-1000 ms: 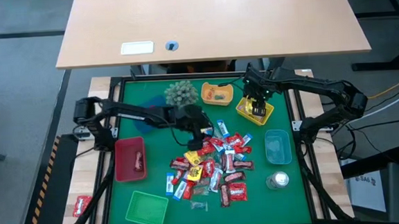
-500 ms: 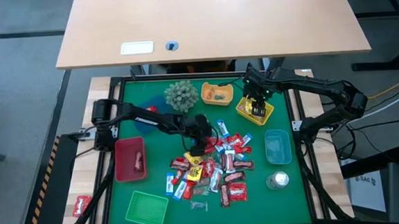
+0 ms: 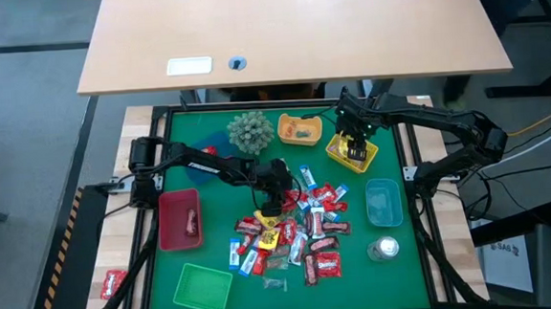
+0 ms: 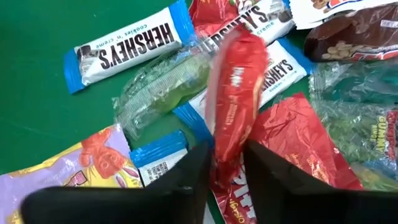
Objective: Sort candy
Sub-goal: Put the red chocolate into the blue bin
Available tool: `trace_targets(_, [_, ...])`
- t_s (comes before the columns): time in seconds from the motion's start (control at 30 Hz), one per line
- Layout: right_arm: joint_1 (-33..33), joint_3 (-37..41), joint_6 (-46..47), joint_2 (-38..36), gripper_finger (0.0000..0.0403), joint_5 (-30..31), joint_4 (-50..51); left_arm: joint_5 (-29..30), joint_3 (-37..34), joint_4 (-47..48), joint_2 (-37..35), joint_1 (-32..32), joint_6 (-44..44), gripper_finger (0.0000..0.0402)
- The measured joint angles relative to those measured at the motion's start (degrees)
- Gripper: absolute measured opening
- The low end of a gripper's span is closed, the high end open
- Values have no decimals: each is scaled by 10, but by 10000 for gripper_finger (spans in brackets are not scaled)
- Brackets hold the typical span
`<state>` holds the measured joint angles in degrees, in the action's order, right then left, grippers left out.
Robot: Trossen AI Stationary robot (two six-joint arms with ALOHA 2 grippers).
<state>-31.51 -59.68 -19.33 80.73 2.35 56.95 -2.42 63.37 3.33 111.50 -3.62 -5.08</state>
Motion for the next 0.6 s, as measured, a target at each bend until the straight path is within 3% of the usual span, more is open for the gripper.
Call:
trace_targets(0.3, [0, 0, 0, 0, 193, 0, 0, -1, 0, 4, -5, -1, 1, 8])
trace_targets(0.6, [0, -7, 0, 0, 193, 1, 3, 0, 0, 35, -80, -14, 0, 6])
